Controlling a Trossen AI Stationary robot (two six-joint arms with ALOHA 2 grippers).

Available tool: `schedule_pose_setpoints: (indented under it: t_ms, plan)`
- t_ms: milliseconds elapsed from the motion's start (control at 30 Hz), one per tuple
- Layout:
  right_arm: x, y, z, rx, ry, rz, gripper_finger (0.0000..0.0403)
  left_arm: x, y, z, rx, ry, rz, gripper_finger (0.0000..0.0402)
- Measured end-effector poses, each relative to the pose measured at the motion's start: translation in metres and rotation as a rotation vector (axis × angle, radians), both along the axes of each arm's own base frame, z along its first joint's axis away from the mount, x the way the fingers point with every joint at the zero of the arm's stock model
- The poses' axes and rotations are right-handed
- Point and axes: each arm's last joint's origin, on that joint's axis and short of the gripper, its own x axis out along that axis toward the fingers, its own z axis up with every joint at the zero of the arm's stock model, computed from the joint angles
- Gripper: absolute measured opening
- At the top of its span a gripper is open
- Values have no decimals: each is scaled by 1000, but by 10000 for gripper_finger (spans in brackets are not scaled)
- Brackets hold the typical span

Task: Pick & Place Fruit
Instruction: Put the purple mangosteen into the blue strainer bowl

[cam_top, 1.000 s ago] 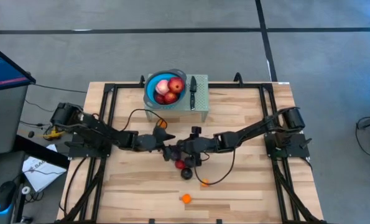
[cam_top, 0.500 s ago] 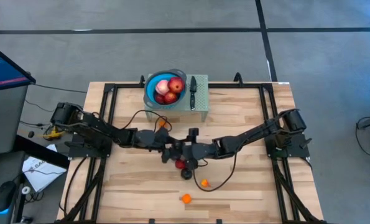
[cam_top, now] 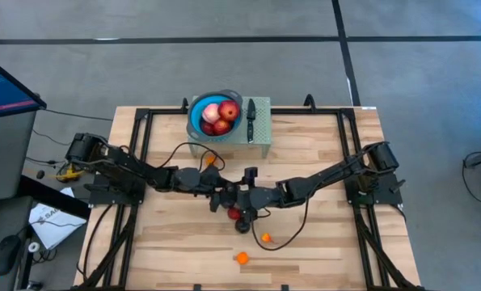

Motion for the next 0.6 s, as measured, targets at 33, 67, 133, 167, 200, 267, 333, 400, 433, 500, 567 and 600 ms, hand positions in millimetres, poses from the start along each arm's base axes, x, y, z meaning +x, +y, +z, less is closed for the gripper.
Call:
schedule_pose_setpoints:
  t_ms: [33, 67, 133, 167, 200, 267, 333, 400, 433, 500, 567, 600]
  plan:
    - [-1, 0, 3, 2, 2, 5, 265, 0, 0, 0, 2, -3, -5, 257]
    - [-4, 0, 7, 0, 10, 11, 277, 0, -1, 1, 1, -13, -12, 261]
    - [-8, 1, 13, -1, 11, 15, 304, 1, -1, 4, -4, -29, -21, 265]
    - [-11, 1, 15, -5, 30, 12, 318, 0, -1, 4, -3, -20, -24, 265]
    - [-15, -1, 18, -2, 49, -1, 330, 0, -1, 3, -3, -15, -23, 263]
    - [-22, -4, 25, 21, 71, -40, 351, -1, -1, 5, -3, -24, -28, 258]
    - [-31, -7, 27, 43, 107, -77, 364, -2, -1, 12, 7, -55, -37, 257]
    - [-40, -10, 20, 64, 126, -101, 368, -4, -1, 18, 17, -73, -44, 260]
    - [-45, -11, 14, 72, 127, -107, 369, -6, -1, 22, 28, -87, -54, 263]
    - [-53, -10, 3, 96, 73, -101, 365, -9, -1, 32, 51, -128, -70, 267]
    - [-59, -8, -8, 129, -29, -84, 359, -13, -1, 42, 72, -173, -95, 268]
    - [-60, -6, -11, 154, -101, -72, 355, -14, -1, 46, 85, -191, -108, 268]
